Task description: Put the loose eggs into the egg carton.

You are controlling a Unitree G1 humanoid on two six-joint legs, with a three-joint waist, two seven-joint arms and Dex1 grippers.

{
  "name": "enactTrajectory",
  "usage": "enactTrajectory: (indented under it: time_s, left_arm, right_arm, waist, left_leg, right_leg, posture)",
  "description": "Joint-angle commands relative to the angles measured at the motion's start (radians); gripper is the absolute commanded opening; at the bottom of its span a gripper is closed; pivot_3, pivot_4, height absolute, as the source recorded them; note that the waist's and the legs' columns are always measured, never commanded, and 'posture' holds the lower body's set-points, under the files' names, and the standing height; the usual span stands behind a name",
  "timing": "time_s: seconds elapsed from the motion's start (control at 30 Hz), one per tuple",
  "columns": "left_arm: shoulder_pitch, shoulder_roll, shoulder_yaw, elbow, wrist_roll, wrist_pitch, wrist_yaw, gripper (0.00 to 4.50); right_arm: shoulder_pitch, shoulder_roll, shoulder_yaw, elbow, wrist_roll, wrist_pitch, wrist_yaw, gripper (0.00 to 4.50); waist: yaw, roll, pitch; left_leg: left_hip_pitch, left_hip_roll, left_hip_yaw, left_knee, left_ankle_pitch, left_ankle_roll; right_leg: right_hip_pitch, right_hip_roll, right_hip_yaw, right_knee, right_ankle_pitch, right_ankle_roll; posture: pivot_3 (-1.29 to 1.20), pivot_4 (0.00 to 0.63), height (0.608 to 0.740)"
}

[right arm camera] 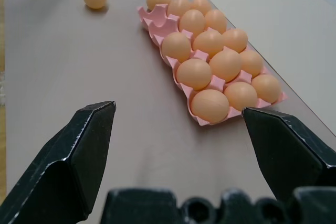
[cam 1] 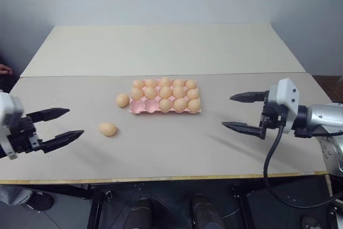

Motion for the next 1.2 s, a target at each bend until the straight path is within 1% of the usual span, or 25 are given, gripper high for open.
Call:
enactTrajectory:
  time_s: [0.03,0.13,0.23,0.37,0.47,0.57,0.73,0.77,0.8,0.97,1.1,1.17,1.2]
  left_arm:
    - [-0.05,-0.032,-0.109,0.005,0.042,-0.048,0.041,4.5]
    - [-0.132,-0.087,-0.222,0.06,0.093,-0.076,0.099,4.5]
    - [-0.19,-0.13,-0.296,0.105,0.137,-0.095,0.14,4.5]
    - [-0.232,-0.156,-0.376,0.168,0.214,-0.15,0.178,4.5]
    - [-0.262,-0.147,-0.439,0.212,0.268,-0.151,0.187,4.5]
    - [-0.275,-0.142,-0.452,0.23,0.273,-0.128,0.184,3.94]
    - [-0.284,-0.152,-0.448,0.241,0.273,-0.144,0.183,2.32]
    - [-0.287,-0.154,-0.446,0.241,0.274,-0.145,0.19,2.07]
    - [-0.292,-0.155,-0.442,0.24,0.274,-0.146,0.196,1.91]
    - [-0.301,-0.136,-0.397,0.203,0.231,-0.132,0.175,1.91]
    - [-0.335,-0.126,-0.347,0.128,0.157,-0.101,0.158,1.91]
    - [-0.398,-0.166,-0.368,0.106,0.148,-0.082,0.217,1.91]
    - [-0.438,-0.207,-0.395,0.103,0.161,-0.087,0.266,1.91]
  right_arm:
    - [-0.023,0.002,0.021,-0.029,0.023,-0.022,-0.008,4.48]
    - [-0.03,0.003,0.033,-0.027,0.025,-0.031,-0.01,4.48]
    - [-0.03,0.004,0.041,-0.032,0.026,-0.034,-0.017,4.48]
    - [-0.017,0.005,0.044,-0.046,0.028,-0.038,-0.021,4.48]
    - [-0.016,0.005,0.04,-0.056,0.034,-0.033,-0.029,4.48]
    - [-0.013,0.001,0.036,-0.059,0.035,-0.032,-0.033,4.5]
    - [-0.01,0.001,0.031,-0.061,0.032,-0.031,-0.047,4.5]
    - [-0.01,0.0,0.031,-0.06,0.032,-0.031,-0.049,4.5]
    - [-0.011,-0.001,0.03,-0.059,0.031,-0.031,-0.05,4.5]
    - [-0.004,-0.007,0.024,-0.063,0.032,-0.033,-0.054,4.5]
    - [0.0,-0.008,0.02,-0.068,0.033,-0.034,-0.059,4.5]
    - [-0.004,-0.003,0.027,-0.063,0.026,-0.038,-0.067,4.5]
    - [-0.008,0.001,0.034,-0.06,0.019,-0.045,-0.07,4.5]
  waist:
    - [0.002,0.0,0.0]
    - [0.007,0.0,0.0]
    - [0.007,-0.001,0.0]
    - [0.002,-0.001,-0.001]
    - [0.003,-0.001,-0.001]
    - [0.002,-0.001,-0.001]
    - [0.004,-0.001,-0.001]
    - [0.004,-0.001,-0.001]
    - [0.003,-0.001,-0.001]
    - [0.003,-0.001,-0.001]
    - [0.003,-0.001,-0.001]
    - [0.007,-0.001,-0.001]
    - [0.011,-0.001,-0.001]
  left_leg:
    - [0.0,0.0,0.0,0.0,0.0,0.0]
    - [0.0,0.0,0.0,0.0,0.0,0.0]
    - [-0.001,0.0,0.0,0.001,0.0,0.0]
    - [-0.001,0.0,0.0,0.001,0.0,0.0]
    - [-0.001,0.0,0.0,0.001,0.0,0.0]
    - [-0.001,0.0,0.0,0.001,0.0,0.0]
    - [-0.001,0.0,0.0,0.001,0.0,0.0]
    - [-0.001,0.0,0.0,0.001,0.0,0.0]
    - [-0.001,0.0,0.0,0.001,0.0,0.0]
    - [-0.001,0.0,0.0,0.001,0.0,0.0]
    - [-0.001,0.0,0.0,0.001,0.0,0.0]
    - [-0.001,0.0,0.0,0.001,0.0,0.0]
    - [-0.001,0.0,0.0,0.002,0.0,0.0]
  right_leg:
    - [0.0,0.0,0.0,0.0,0.0,0.0]
    - [0.0,0.0,0.0,0.0,0.001,0.0]
    - [0.0,0.0,0.0,0.0,0.001,0.001]
    - [-0.001,0.0,0.0,-0.001,0.001,0.001]
    - [-0.001,0.001,0.0,0.0,0.001,0.001]
    - [0.0,0.001,0.0,0.0,0.001,0.001]
    - [0.0,0.0,0.0,0.0,0.001,0.001]
    - [0.0,0.0,0.0,0.0,0.002,0.001]
    - [0.0,0.0,0.0,0.0,0.002,0.001]
    - [0.0,0.0,0.0,0.0,0.002,0.001]
    - [-0.001,0.0,0.0,0.0,0.002,0.001]
    - [0.0,0.0,0.0,0.0,0.002,0.001]
    - [0.0,0.0,0.0,0.0,0.002,0.001]
  posture:
    - [0.0,0.15,0.74]
    - [0.0,0.15,0.74]
    - [0.0,0.15,0.74]
    - [0.0,0.15,0.74]
    - [0.0,0.15,0.74]
    - [0.0,0.15,0.74]
    - [0.0,0.15,0.74]
    - [0.0,0.15,0.74]
    - [0.0,0.15,0.74]
    - [0.0,0.15,0.74]
    - [0.0,0.15,0.74]
    - [0.0,0.15,0.74]
    - [0.0,0.15,0.74]
